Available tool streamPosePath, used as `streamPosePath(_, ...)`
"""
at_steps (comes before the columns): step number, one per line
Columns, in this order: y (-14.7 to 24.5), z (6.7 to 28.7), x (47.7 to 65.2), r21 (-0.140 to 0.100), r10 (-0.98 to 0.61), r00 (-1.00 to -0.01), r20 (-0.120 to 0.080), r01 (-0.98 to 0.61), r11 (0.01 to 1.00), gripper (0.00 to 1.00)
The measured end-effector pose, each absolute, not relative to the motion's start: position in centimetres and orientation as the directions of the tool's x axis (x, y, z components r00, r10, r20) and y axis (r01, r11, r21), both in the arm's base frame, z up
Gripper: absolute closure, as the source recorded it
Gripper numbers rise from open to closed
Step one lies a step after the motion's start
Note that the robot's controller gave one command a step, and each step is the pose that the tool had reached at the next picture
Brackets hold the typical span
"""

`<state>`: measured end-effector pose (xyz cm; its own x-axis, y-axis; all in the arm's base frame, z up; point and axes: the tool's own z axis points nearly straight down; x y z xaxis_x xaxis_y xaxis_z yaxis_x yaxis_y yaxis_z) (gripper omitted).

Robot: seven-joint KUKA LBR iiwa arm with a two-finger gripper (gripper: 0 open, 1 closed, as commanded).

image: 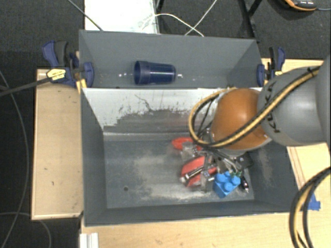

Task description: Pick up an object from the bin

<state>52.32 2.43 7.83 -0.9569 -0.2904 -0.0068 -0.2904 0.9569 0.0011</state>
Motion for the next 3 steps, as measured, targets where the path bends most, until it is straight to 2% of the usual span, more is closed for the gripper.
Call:
streamPosePath(1,3.0,10.2,51.0,0.002,-0.179,-0.984,-0.007,-0.179,0.984,0.00)
streamPosePath(2,0.0,7.0,51.5,0.003,-0.204,-0.979,-0.001,-0.204,0.979,0.00)
streamPosePath(3,2.0,7.8,53.2,0.004,-0.170,-0.985,-0.015,-0.170,0.985,0.00)
